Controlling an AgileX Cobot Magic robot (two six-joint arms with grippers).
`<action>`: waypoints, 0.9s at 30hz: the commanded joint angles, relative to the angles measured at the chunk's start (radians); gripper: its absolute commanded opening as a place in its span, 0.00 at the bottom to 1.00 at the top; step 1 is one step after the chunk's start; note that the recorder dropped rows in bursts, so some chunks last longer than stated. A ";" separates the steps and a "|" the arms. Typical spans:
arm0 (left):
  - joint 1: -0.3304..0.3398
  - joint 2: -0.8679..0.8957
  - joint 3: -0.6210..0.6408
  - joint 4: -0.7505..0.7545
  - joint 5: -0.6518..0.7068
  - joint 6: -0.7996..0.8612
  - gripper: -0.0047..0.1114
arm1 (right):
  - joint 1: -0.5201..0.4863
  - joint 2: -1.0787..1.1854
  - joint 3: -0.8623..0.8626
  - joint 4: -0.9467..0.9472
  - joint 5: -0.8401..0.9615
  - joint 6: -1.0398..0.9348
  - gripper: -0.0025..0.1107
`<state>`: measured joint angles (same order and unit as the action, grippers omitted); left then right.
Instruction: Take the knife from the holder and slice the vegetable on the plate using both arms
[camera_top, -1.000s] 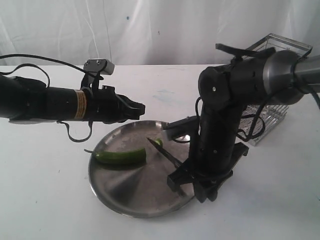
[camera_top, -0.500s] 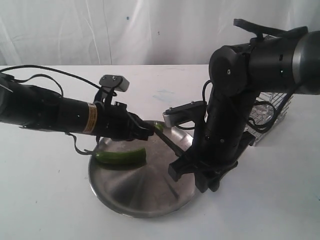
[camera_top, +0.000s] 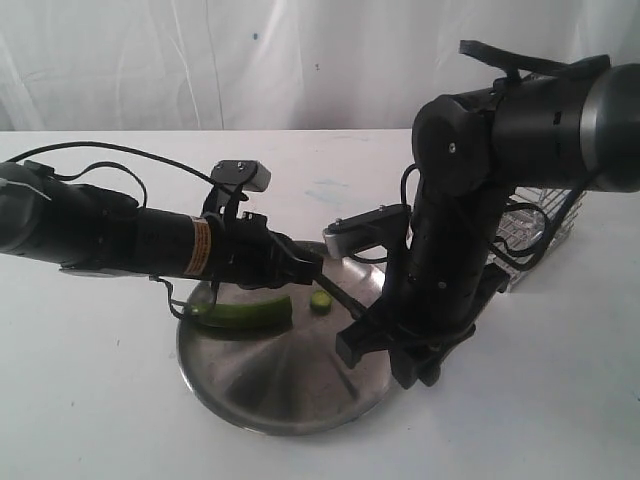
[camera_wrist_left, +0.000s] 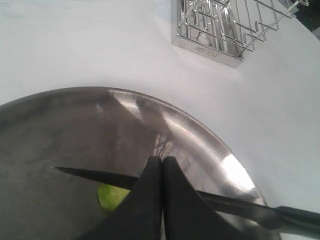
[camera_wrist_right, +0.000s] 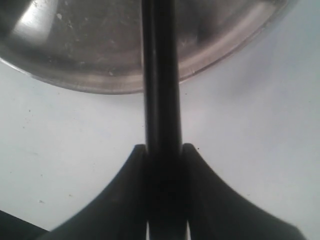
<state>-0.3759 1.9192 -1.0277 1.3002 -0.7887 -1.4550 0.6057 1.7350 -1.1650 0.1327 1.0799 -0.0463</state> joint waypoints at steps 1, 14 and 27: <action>-0.007 -0.004 0.005 -0.018 0.026 0.026 0.04 | 0.003 -0.009 0.003 -0.002 -0.014 -0.003 0.02; 0.075 -0.176 0.005 0.074 0.090 -0.028 0.04 | 0.056 -0.044 0.088 0.008 -0.173 0.205 0.02; 0.087 -0.234 0.005 0.395 0.378 -0.120 0.04 | 0.225 -0.060 0.141 -0.008 -0.342 0.458 0.02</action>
<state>-0.2889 1.6920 -1.0261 1.6993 -0.4197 -1.5593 0.8270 1.6857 -1.0262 0.1514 0.7754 0.3482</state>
